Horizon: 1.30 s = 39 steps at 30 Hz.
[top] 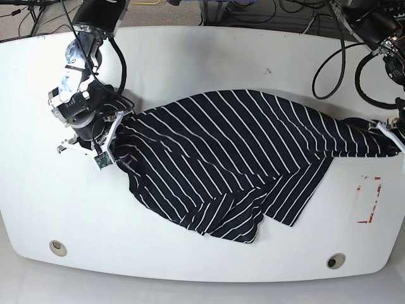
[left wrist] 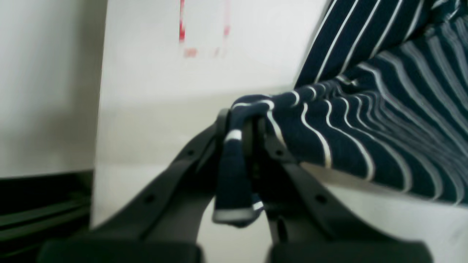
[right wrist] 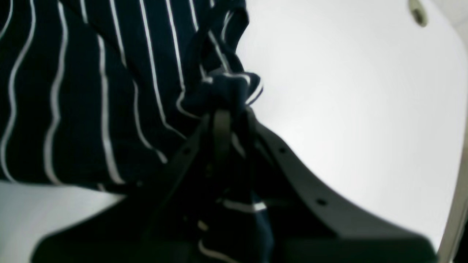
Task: Layout the t-shirt on the table in an organized manner, then fold the t-shirt properly
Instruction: 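Lay the shirt down and move the right gripper to regrasp its edge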
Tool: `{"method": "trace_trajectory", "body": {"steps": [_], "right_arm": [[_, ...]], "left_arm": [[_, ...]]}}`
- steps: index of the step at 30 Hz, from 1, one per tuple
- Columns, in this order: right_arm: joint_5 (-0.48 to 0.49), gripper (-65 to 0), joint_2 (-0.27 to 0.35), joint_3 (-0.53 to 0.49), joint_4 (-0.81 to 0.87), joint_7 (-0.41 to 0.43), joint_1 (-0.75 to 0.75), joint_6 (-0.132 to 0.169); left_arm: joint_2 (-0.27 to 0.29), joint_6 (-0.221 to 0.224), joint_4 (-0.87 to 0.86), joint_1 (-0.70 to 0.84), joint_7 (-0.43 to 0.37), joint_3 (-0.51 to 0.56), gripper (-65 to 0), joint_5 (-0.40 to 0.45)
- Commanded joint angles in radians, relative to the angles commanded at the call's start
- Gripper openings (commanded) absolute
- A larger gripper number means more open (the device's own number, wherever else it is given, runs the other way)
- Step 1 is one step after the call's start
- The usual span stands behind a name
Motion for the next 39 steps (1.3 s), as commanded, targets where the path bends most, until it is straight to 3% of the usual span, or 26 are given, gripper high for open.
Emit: {"method": "trace_trajectory", "body": {"steps": [4, 11, 22, 24, 32, 35, 39], "right_arm": [[-0.003, -65.0, 0.000, 0.000, 0.000, 0.000, -0.041, 0.000], [-0.005, -65.0, 0.000, 0.000, 0.000, -0.003, -0.103, 0.000], [-0.008, -62.1, -0.002, 0.002, -0.002, -0.006, -0.183, 0.000], [-0.008, -55.6, -0.002, 0.002, -0.002, -0.006, -0.195, 0.000], [-0.002, -15.1, -0.002, 0.002, 0.000, -0.006, -0.187, 0.000], [0.000, -7.5, -0.002, 0.002, 0.000, -0.006, -0.135, 0.000], [0.002, -7.5, -0.009, 0.000, -0.012, -0.006, -0.037, 0.000]], "left_arm": [[-0.017, -0.009, 0.000, 0.049, -0.009, -0.003, -65.0, 0.000], [-0.034, -0.103, -0.002, 0.114, -0.009, -0.068, -65.0, 0.008], [-0.041, -0.114, 0.000, 0.216, -0.012, -0.135, -65.0, 0.008], [-0.052, -0.114, 0.000, 0.232, -0.012, -0.144, -65.0, 0.008], [-0.057, -0.114, 0.000, 0.249, -0.012, -0.150, -65.0, 0.008], [-0.058, -0.114, 0.000, 0.252, -0.012, -0.150, -65.0, 0.008], [-0.058, -0.114, 0.002, 0.252, -0.012, -0.147, -65.0, 0.008]]}}
